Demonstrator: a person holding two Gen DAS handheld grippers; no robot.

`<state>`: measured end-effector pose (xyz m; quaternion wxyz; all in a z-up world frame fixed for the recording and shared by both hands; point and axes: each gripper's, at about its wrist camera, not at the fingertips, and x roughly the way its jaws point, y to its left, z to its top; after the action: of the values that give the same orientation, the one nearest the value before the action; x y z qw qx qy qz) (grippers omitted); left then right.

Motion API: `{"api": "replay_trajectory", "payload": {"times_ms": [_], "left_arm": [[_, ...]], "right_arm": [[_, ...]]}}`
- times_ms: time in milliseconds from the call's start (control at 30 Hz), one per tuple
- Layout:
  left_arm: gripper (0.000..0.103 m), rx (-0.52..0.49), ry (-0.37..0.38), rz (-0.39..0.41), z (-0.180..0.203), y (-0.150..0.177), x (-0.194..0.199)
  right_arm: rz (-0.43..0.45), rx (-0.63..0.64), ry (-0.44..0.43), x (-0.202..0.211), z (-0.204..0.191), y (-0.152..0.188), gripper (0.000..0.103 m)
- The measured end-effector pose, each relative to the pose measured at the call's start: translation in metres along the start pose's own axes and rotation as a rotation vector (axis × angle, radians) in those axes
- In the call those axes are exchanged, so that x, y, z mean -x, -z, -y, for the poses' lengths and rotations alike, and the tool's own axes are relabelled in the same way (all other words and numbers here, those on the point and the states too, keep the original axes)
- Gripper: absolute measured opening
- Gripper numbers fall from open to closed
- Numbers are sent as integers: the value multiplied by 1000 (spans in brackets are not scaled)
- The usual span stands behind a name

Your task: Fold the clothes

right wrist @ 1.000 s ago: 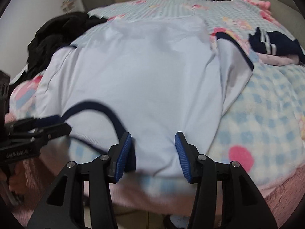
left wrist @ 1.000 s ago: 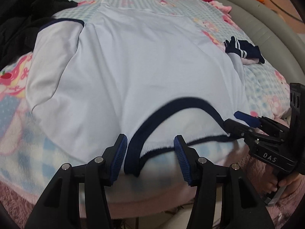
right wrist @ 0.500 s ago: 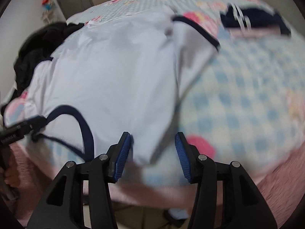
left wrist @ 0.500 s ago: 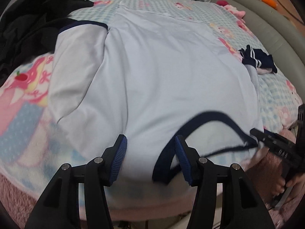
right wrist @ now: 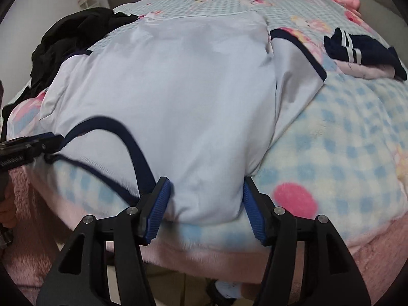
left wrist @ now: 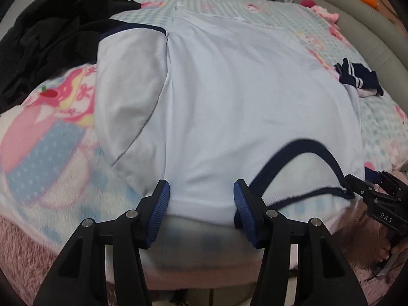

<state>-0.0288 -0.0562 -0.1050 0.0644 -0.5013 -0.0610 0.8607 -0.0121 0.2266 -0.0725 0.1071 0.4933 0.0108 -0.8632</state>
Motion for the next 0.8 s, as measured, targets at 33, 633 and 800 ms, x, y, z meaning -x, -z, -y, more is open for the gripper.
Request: {"api": "replay_trajectory", "payload": {"times_ms": [33, 633, 800], "left_arm": [[55, 20, 16, 13, -3, 0, 5], [55, -163, 122, 50, 62, -17, 8], [55, -228, 220, 97, 98, -49, 11]], "right_arm": [[-9, -20, -28, 3, 4, 2, 60], [25, -134, -157, 29, 23, 12, 58], [160, -251, -68, 53, 77, -20, 58]]}}
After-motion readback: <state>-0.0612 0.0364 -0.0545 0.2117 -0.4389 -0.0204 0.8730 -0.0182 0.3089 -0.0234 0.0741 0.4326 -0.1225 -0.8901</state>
